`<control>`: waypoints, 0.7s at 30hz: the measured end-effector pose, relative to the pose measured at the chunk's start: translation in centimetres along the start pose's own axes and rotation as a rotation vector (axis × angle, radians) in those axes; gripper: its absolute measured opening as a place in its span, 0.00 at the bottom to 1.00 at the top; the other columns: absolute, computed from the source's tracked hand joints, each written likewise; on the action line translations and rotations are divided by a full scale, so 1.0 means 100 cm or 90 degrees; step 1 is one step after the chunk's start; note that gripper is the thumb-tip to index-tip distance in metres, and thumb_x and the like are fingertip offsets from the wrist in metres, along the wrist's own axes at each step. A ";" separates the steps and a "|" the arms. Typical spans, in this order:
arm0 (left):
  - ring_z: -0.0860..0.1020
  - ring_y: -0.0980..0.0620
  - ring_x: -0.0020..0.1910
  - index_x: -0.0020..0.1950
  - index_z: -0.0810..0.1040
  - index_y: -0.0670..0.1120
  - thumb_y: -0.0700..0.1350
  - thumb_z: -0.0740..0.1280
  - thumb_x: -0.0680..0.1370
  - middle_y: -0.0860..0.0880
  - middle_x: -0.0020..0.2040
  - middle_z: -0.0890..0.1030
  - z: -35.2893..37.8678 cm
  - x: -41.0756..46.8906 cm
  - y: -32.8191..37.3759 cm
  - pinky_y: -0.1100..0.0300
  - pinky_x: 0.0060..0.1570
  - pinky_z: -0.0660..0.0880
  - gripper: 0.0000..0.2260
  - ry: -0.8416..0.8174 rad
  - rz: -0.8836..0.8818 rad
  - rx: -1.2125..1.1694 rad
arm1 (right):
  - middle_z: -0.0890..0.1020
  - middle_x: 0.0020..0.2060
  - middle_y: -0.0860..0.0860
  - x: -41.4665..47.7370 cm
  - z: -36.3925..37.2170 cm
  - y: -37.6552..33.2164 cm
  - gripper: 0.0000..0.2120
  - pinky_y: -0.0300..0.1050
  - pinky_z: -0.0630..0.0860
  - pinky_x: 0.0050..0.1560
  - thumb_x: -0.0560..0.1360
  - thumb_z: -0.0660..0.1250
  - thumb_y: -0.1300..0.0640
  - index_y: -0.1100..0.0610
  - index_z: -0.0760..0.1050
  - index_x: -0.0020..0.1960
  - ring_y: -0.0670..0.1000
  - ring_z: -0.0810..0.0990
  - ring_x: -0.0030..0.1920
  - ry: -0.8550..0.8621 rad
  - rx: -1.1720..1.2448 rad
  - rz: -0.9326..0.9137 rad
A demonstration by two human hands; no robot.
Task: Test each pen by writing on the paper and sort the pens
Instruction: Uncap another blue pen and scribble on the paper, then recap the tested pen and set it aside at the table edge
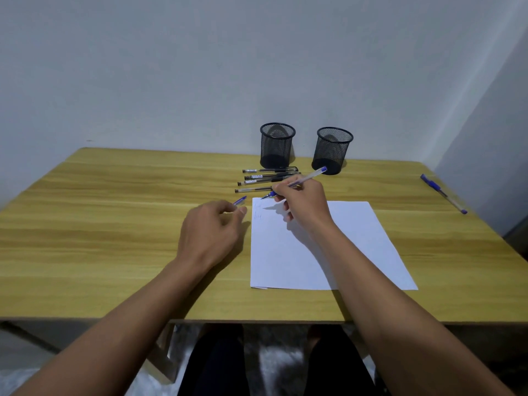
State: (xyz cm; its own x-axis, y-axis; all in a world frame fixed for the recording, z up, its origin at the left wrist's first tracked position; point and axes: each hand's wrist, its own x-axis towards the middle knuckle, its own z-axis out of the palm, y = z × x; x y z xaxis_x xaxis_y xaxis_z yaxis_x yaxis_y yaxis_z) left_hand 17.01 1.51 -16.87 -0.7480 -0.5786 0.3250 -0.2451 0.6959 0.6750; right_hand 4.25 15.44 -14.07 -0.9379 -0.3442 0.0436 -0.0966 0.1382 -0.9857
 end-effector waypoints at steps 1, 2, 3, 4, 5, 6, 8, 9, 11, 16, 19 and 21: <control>0.81 0.51 0.50 0.48 0.84 0.51 0.59 0.65 0.75 0.53 0.47 0.85 0.001 0.008 0.001 0.55 0.48 0.76 0.14 0.025 -0.012 0.000 | 0.83 0.34 0.52 0.002 -0.002 -0.001 0.07 0.45 0.75 0.29 0.78 0.72 0.57 0.57 0.81 0.42 0.49 0.76 0.31 -0.005 0.009 -0.002; 0.80 0.51 0.51 0.49 0.83 0.51 0.58 0.66 0.76 0.53 0.48 0.85 0.002 0.016 0.001 0.55 0.47 0.75 0.13 0.036 -0.018 0.013 | 0.82 0.33 0.53 0.004 -0.003 -0.001 0.07 0.45 0.75 0.29 0.78 0.71 0.58 0.58 0.81 0.42 0.50 0.76 0.31 -0.008 0.018 0.000; 0.80 0.51 0.52 0.51 0.83 0.51 0.58 0.66 0.75 0.53 0.50 0.84 0.003 0.024 0.001 0.55 0.47 0.75 0.13 0.038 -0.022 0.031 | 0.82 0.33 0.54 0.005 -0.004 -0.001 0.07 0.45 0.74 0.29 0.79 0.70 0.59 0.58 0.80 0.42 0.50 0.76 0.31 -0.008 0.031 0.005; 0.80 0.50 0.52 0.55 0.82 0.51 0.58 0.67 0.75 0.53 0.52 0.84 0.005 0.031 0.000 0.55 0.47 0.75 0.15 0.035 -0.026 0.047 | 0.81 0.33 0.55 0.007 -0.004 -0.002 0.07 0.45 0.74 0.29 0.79 0.69 0.61 0.59 0.80 0.42 0.50 0.75 0.31 -0.009 0.046 0.009; 0.80 0.49 0.53 0.58 0.82 0.50 0.59 0.67 0.75 0.52 0.54 0.84 0.008 0.037 -0.001 0.55 0.48 0.76 0.17 0.025 -0.036 0.064 | 0.81 0.33 0.56 0.008 -0.005 -0.002 0.07 0.45 0.74 0.29 0.80 0.68 0.62 0.60 0.80 0.43 0.50 0.76 0.30 -0.012 0.060 0.011; 0.81 0.48 0.53 0.60 0.82 0.49 0.59 0.67 0.75 0.51 0.55 0.84 0.010 0.041 -0.001 0.54 0.47 0.76 0.19 0.016 -0.043 0.083 | 0.81 0.33 0.57 0.009 -0.005 -0.002 0.07 0.45 0.75 0.29 0.80 0.68 0.62 0.61 0.80 0.44 0.49 0.76 0.30 -0.017 0.069 0.011; 0.81 0.46 0.52 0.57 0.83 0.50 0.58 0.67 0.75 0.50 0.53 0.85 0.015 0.045 -0.002 0.55 0.45 0.76 0.17 0.002 -0.037 0.134 | 0.82 0.34 0.57 0.011 -0.006 -0.001 0.06 0.44 0.77 0.30 0.80 0.69 0.61 0.61 0.80 0.45 0.47 0.78 0.31 -0.024 0.067 0.002; 0.81 0.46 0.50 0.55 0.84 0.50 0.56 0.68 0.76 0.50 0.50 0.85 0.017 0.045 -0.003 0.55 0.44 0.76 0.14 0.000 -0.024 0.155 | 0.82 0.35 0.56 0.012 -0.007 -0.001 0.06 0.43 0.78 0.30 0.80 0.69 0.60 0.61 0.81 0.45 0.46 0.79 0.31 -0.027 0.065 -0.003; 0.81 0.45 0.47 0.50 0.85 0.50 0.52 0.69 0.76 0.49 0.46 0.86 0.017 0.045 -0.004 0.55 0.41 0.74 0.09 0.008 -0.005 0.157 | 0.82 0.36 0.56 0.012 -0.008 0.001 0.05 0.41 0.79 0.31 0.79 0.70 0.61 0.62 0.81 0.46 0.45 0.80 0.33 -0.034 0.081 -0.003; 0.80 0.55 0.42 0.47 0.82 0.49 0.43 0.71 0.76 0.55 0.41 0.83 0.013 0.042 0.006 0.63 0.40 0.74 0.02 -0.015 0.006 -0.108 | 0.84 0.39 0.53 0.011 -0.013 -0.002 0.03 0.42 0.82 0.36 0.78 0.71 0.63 0.60 0.82 0.45 0.48 0.84 0.41 -0.054 0.182 0.029; 0.82 0.52 0.42 0.46 0.84 0.50 0.42 0.73 0.75 0.53 0.40 0.85 0.008 0.046 0.021 0.57 0.44 0.79 0.03 -0.026 -0.024 -0.254 | 0.85 0.38 0.52 0.009 -0.016 -0.006 0.03 0.41 0.82 0.36 0.77 0.72 0.63 0.57 0.81 0.44 0.48 0.85 0.40 -0.060 0.236 0.043; 0.84 0.49 0.42 0.45 0.85 0.50 0.41 0.74 0.74 0.51 0.41 0.86 0.005 0.048 0.028 0.51 0.46 0.82 0.04 -0.052 -0.037 -0.331 | 0.85 0.39 0.53 0.006 -0.018 -0.009 0.03 0.41 0.82 0.37 0.77 0.72 0.62 0.57 0.81 0.44 0.48 0.85 0.41 -0.070 0.254 0.046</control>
State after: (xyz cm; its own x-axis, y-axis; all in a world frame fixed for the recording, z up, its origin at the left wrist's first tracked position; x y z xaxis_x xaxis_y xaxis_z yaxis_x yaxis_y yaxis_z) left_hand 12.38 0.89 -13.71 -0.7927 -0.5606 0.2393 0.0353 0.3497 0.9362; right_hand 3.14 16.82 -12.90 -0.8946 -0.4463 -0.0238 0.1249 -0.1984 -0.9721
